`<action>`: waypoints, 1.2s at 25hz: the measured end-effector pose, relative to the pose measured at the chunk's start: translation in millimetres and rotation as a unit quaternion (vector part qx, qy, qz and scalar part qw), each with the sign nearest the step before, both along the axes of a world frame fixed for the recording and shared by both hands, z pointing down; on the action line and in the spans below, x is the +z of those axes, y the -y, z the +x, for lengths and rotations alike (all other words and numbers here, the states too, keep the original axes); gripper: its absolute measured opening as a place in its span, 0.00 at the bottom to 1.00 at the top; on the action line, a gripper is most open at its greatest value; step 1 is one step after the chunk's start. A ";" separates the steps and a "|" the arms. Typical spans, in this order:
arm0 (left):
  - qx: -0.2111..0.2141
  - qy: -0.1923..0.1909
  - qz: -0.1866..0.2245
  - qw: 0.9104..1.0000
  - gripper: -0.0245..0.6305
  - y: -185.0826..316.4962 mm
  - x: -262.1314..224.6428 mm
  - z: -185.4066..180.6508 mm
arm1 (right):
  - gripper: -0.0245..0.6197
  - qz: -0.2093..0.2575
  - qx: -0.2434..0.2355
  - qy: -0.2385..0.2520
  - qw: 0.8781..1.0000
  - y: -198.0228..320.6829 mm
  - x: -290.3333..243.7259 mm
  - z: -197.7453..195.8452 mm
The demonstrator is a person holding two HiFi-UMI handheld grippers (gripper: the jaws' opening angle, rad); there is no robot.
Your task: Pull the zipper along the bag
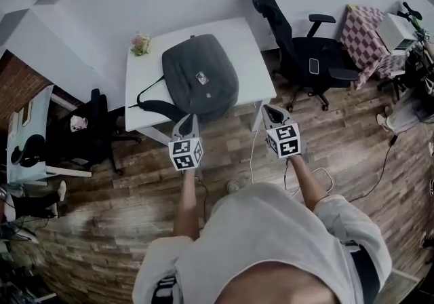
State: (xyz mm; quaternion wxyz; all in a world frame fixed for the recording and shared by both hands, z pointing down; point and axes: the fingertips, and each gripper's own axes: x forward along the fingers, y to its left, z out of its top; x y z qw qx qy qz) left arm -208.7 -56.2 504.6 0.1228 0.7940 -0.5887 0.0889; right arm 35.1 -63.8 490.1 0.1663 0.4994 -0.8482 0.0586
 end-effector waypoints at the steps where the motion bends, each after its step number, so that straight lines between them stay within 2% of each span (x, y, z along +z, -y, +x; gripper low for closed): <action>1: 0.006 0.001 -0.001 1.000 0.08 9.9 1.1 2.5 | 0.06 -0.002 0.004 -0.001 1.000 6.5 2.1 0.8; 10: 0.038 0.006 -0.025 0.999 0.08 64.2 22.2 25.3 | 0.06 -0.033 0.019 0.000 0.999 47.0 27.4 11.9; 14: 0.030 0.013 -0.042 0.999 0.08 86.8 31.6 26.9 | 0.06 -0.043 -0.008 -0.008 0.999 80.5 34.9 7.5; 19: 0.005 0.024 -0.067 0.997 0.08 111.4 40.0 27.9 | 0.06 -0.060 -0.039 0.004 0.997 133.0 42.1 4.4; 26: 0.012 0.085 -0.091 0.992 0.08 125.1 57.6 46.8 | 0.06 -0.081 -0.087 0.014 0.993 185.3 65.1 3.7; 30: 0.045 0.134 -0.114 0.983 0.08 118.0 72.2 61.8 | 0.06 -0.101 -0.118 0.017 0.988 198.0 82.7 -3.2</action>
